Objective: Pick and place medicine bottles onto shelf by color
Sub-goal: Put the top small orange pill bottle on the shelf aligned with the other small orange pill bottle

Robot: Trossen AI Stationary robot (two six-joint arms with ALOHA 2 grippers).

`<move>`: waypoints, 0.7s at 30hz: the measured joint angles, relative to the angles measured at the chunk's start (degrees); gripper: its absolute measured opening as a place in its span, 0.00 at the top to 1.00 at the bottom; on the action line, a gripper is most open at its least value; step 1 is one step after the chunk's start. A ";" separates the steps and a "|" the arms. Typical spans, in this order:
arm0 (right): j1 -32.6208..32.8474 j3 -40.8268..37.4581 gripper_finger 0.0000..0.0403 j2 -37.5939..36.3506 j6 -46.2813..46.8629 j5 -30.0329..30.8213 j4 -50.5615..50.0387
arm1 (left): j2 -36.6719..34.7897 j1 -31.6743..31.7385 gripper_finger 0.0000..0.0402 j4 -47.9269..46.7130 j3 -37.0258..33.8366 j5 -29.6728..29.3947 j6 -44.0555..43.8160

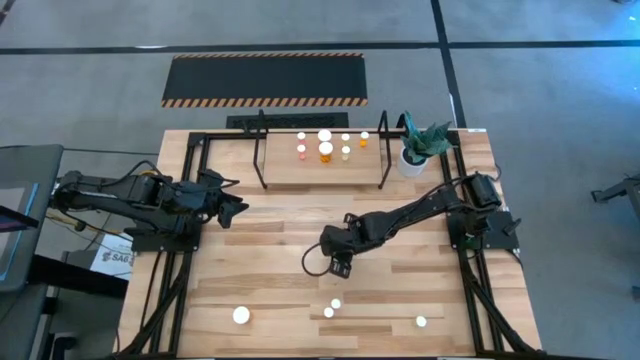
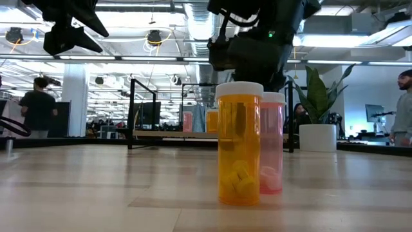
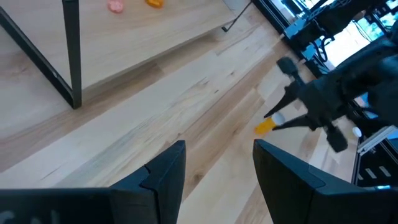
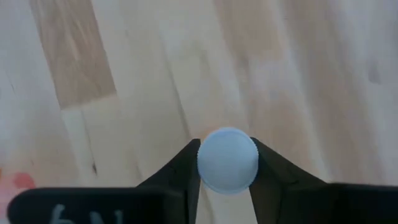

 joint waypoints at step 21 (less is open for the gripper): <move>-26.90 2.07 0.66 -12.01 -14.09 5.38 -11.93 | 0.02 0.00 0.57 -0.42 0.00 -0.53 2.22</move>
